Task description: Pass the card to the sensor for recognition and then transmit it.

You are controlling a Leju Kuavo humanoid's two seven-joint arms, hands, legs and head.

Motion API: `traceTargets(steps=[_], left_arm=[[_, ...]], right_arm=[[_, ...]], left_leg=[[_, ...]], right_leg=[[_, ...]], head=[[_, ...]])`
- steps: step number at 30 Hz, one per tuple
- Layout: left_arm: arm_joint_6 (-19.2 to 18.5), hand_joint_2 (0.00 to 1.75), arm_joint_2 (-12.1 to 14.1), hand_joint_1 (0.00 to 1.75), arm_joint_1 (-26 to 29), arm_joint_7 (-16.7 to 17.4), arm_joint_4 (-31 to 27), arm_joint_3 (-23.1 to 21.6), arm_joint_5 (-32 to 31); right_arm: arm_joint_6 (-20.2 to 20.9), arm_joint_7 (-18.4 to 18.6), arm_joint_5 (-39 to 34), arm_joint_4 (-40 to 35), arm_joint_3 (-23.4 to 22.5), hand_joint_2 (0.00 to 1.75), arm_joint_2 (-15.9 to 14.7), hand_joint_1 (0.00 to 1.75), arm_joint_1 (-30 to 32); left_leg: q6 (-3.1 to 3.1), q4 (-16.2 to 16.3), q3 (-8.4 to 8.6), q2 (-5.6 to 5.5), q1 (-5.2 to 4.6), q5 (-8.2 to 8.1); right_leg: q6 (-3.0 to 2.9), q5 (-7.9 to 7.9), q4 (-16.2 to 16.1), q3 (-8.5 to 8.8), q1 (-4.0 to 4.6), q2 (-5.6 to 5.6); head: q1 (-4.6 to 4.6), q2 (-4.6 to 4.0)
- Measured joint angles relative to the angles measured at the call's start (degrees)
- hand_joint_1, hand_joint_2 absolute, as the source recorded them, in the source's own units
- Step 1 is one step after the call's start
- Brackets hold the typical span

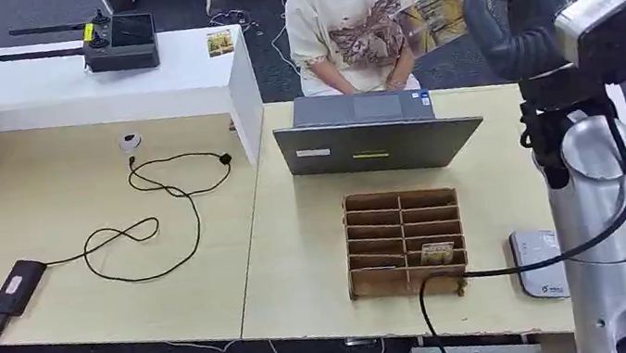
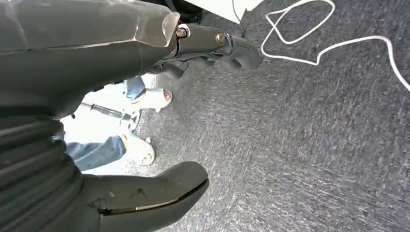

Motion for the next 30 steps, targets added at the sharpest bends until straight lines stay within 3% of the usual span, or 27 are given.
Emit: traceTargets(steps=[9, 16, 26, 30], left_arm=[[0.22, 1.75, 0.04, 0.00, 0.06, 1.14, 0.00, 1.07, 0.04], [0.24, 1.75, 0.00, 0.00, 0.08, 1.77, 0.00, 1.09, -0.26], [0.24, 1.75, -0.35, 0.00, 0.07, 3.10, 0.00, 1.18, -0.44], [0.24, 1.75, -0.50, 0.00, 0.06, 3.26, 0.00, 1.25, -0.50]], right_arm=[[-1.21, -0.94, -2.20, -12.67, -1.60, 1.75, -1.64, 1.75, 15.12], [-4.61, 1.85, -2.25, -15.99, -6.64, 1.75, -1.55, 1.75, 25.45], [-14.99, 5.53, -1.62, -14.97, -15.23, 1.75, 4.13, 1.75, 34.11], [-16.85, 6.12, -2.03, -12.93, -17.26, 1.75, 6.14, 1.75, 35.26]], left_leg=[[0.01, -0.01, -0.01, -0.05, 0.02, 0.00], [0.01, -0.01, -0.05, -0.04, 0.00, -0.01], [0.01, -0.01, -0.05, -0.02, 0.01, -0.01], [0.01, -0.01, -0.05, 0.00, 0.01, 0.00]], right_leg=[[0.00, 0.00, -0.01, 0.00, 0.01, -0.05], [0.01, -0.01, -0.02, 0.00, 0.00, -0.05], [0.00, -0.01, -0.02, -0.02, 0.01, -0.03], [0.00, -0.01, -0.01, -0.03, 0.01, -0.01]], head=[[0.02, 0.00], [0.02, 0.00], [0.00, 0.02], [0.00, 0.00]])
